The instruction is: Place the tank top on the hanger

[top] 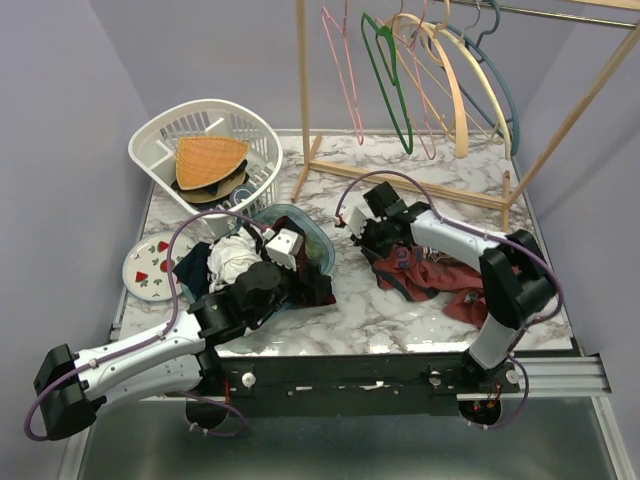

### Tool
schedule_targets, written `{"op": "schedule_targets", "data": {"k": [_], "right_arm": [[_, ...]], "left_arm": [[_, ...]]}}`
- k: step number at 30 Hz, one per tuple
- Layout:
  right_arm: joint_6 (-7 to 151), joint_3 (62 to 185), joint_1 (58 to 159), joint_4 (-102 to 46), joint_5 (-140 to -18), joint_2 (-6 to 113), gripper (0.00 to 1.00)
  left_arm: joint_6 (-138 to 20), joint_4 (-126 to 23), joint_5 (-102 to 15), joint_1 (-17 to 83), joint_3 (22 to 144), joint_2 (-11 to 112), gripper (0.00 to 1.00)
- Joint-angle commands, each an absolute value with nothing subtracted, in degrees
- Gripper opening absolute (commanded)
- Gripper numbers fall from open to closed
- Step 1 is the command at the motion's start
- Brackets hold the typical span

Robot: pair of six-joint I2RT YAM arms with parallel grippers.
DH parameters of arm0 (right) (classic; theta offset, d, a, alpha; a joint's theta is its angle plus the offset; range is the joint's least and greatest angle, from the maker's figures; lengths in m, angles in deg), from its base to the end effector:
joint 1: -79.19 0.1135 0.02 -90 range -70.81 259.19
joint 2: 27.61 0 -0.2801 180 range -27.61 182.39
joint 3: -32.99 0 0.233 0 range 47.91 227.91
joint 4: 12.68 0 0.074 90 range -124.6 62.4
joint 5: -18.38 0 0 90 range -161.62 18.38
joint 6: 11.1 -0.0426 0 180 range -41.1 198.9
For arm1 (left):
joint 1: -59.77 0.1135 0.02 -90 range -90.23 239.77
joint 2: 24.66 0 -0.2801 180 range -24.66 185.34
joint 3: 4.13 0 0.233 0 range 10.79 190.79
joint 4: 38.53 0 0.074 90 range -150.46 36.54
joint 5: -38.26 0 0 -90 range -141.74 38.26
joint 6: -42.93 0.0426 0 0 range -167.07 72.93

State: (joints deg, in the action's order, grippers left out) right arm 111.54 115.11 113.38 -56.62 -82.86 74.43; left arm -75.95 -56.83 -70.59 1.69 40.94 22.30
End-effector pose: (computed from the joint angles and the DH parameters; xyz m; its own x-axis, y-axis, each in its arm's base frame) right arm 0.2836 0.2027 0.2041 -0.2897 -0.8364 -0.4654 -0.9244 0.3705 -0.0903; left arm 0.1010 -0.1362 0.2711 -0.4703 -0.1095 -0.8757 0.4748 0.8050 -0.3557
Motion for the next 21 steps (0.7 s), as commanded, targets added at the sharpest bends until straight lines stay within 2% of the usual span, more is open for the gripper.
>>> {"op": "schedule_targets", "data": {"k": [1, 9, 16, 21], "right_arm": [[117.80, 110.94, 113.90, -66.08, -95.41, 62.59, 0.01], [121.44, 101.35, 111.55, -72.41, -101.41, 34.23, 0.01], [115.30, 108.28, 100.66, -75.50, -99.13, 22.86, 0.01], [110.46, 112.77, 96.07, -74.27, -96.06, 19.50, 0.01]], "left_arm": [[-75.11, -49.78, -65.73, 1.94, 38.83, 20.00, 0.95], [-73.17, -43.27, -54.31, 2.03, 39.18, 20.87, 0.98], [-70.36, -40.63, -46.40, 1.94, 44.88, 27.71, 0.99], [-70.44, -38.78, -43.57, 0.45, 49.10, 36.06, 0.99]]}}
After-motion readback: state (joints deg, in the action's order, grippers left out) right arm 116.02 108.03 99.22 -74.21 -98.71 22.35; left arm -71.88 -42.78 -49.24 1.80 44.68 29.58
